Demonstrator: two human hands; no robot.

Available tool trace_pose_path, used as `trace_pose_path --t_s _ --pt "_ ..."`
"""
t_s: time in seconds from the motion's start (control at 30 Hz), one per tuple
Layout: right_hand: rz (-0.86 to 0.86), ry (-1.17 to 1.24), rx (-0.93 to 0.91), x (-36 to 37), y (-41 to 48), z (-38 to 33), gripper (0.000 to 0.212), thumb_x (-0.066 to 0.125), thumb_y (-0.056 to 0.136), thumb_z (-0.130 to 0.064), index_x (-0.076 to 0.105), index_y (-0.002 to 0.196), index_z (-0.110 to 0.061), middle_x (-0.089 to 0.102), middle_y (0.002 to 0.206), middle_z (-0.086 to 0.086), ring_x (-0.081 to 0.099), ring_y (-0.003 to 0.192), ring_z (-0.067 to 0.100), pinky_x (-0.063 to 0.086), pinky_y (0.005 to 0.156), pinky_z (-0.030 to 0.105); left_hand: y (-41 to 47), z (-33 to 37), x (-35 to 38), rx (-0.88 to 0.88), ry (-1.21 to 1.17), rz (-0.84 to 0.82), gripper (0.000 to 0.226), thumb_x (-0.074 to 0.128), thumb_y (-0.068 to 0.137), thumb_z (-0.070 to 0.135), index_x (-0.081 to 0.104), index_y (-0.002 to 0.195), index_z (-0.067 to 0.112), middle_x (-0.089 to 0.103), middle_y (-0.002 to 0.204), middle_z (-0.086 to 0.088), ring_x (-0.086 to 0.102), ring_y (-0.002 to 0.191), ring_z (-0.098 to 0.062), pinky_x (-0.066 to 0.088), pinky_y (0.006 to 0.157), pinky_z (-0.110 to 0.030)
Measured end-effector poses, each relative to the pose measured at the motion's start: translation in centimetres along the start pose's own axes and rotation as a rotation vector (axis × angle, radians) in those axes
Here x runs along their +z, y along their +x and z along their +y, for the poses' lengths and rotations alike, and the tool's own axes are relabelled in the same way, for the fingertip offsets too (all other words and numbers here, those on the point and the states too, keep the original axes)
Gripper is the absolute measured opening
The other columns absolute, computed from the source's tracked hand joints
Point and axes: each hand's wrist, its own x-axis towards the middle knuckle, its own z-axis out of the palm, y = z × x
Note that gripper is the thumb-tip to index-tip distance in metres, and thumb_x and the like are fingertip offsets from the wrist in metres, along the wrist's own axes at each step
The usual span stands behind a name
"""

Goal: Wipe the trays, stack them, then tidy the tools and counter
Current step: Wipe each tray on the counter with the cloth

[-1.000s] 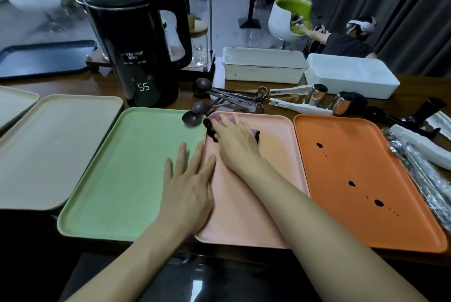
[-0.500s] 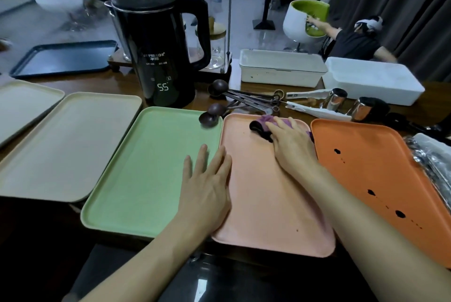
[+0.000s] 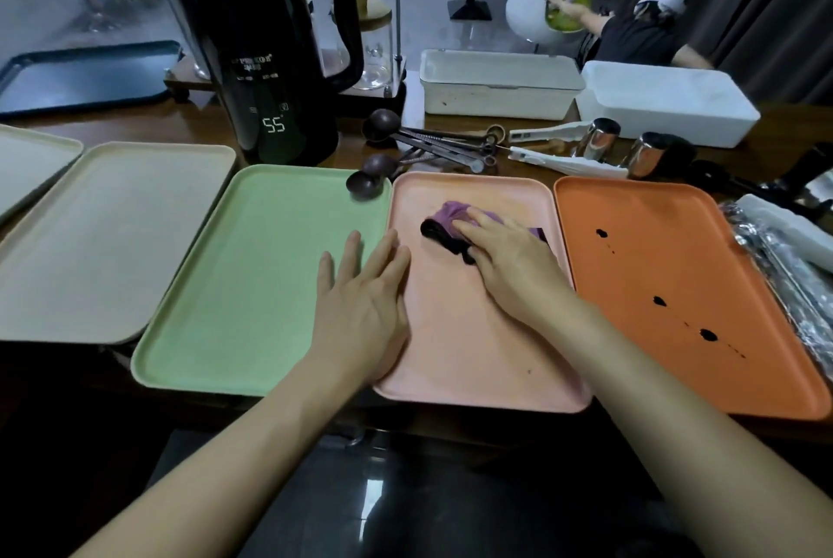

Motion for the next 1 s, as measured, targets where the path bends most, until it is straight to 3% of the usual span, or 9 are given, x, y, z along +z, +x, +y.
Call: trace_pose_path --t_s 0.13,0.23,0.33,0.47,0.6,0.73,0.87,1.0 --pt "0.023 0.042 -0.063 -0.2 -9.9 -3.0 0.045 0.056 0.094 -0.017 0.061 0.138 -0.026 0.053 0.148 -0.004 0.048 0.133 0.027 0.039 0.109 0.033 0.0 0.0 0.0 0.007 0.003 0.003 0.063 0.025 0.090 0.031 0.036 0.153 0.028 0.024 0.167 0.009 0.015 0.154 -0.036 0.020 0.117 -0.060" --pt "-0.018 0.111 -0.027 -0.6 -14.4 -4.3 0.045 0.056 0.096 -0.019 0.058 0.138 -0.034 0.047 0.152 -0.014 0.039 0.140 0.015 0.033 0.112 0.026 -0.1 -0.1 -0.1 0.014 -0.004 0.006 0.067 0.023 0.088 0.030 0.036 0.153 0.026 0.025 0.167 0.007 0.016 0.153 -0.037 0.020 0.117 -0.061" --pt "-0.055 0.188 0.018 -0.7 -13.7 -3.8 0.046 0.057 0.098 -0.013 0.059 0.137 -0.037 0.046 0.152 -0.017 0.037 0.144 0.018 0.034 0.113 0.031 -0.1 -0.1 0.0 0.027 -0.019 0.003 0.069 0.022 0.087 0.031 0.035 0.154 0.025 0.024 0.168 0.005 0.015 0.154 -0.036 0.020 0.117 -0.061" --pt "-0.030 0.132 0.104 -1.0 -7.6 -1.6 0.048 0.053 0.099 -0.008 0.057 0.141 -0.032 0.046 0.155 -0.006 0.036 0.146 0.031 0.036 0.113 0.043 0.0 -0.1 0.0 0.030 -0.039 0.004 0.066 0.026 0.088 0.029 0.036 0.152 0.025 0.024 0.168 0.004 0.016 0.154 -0.035 0.019 0.118 -0.061" --pt "-0.028 0.074 0.141 -1.2 -5.0 -1.7 0.047 0.049 0.101 -0.011 0.054 0.143 -0.032 0.039 0.159 -0.009 0.034 0.145 0.028 0.034 0.110 0.039 0.0 -0.1 0.0 0.023 -0.051 0.005 0.061 0.035 0.094 0.026 0.032 0.155 0.025 0.019 0.169 0.006 0.011 0.155 -0.033 0.015 0.120 -0.061" --pt "0.032 0.116 0.052 -0.7 -11.4 -3.9 0.044 0.055 0.098 -0.013 0.060 0.138 -0.030 0.046 0.154 -0.008 0.041 0.142 0.024 0.037 0.109 0.032 -0.1 -0.1 0.0 0.030 -0.047 0.011 0.065 0.029 0.091 0.028 0.033 0.155 0.024 0.020 0.169 0.006 0.013 0.155 -0.033 0.016 0.120 -0.060" --pt "-0.085 0.237 0.076 -1.8 -14.5 -4.4 0.045 0.054 0.102 -0.026 0.051 0.143 -0.045 0.029 0.155 -0.029 0.022 0.150 0.006 0.026 0.116 0.027 -0.1 -0.1 -0.2 0.037 -0.033 0.009 0.063 0.030 0.091 0.027 0.034 0.154 0.023 0.022 0.168 0.004 0.014 0.155 -0.034 0.017 0.119 -0.062" --pt "-0.176 0.334 0.071 -2.9 -14.2 -4.3 0.048 0.052 0.100 -0.036 0.044 0.145 -0.052 0.022 0.158 -0.032 0.008 0.150 -0.005 0.015 0.116 0.021 -0.2 0.1 -0.4 0.031 -0.054 -0.001 0.060 0.036 0.097 0.023 0.030 0.156 0.023 0.018 0.169 0.005 0.009 0.156 -0.033 0.012 0.120 -0.063"
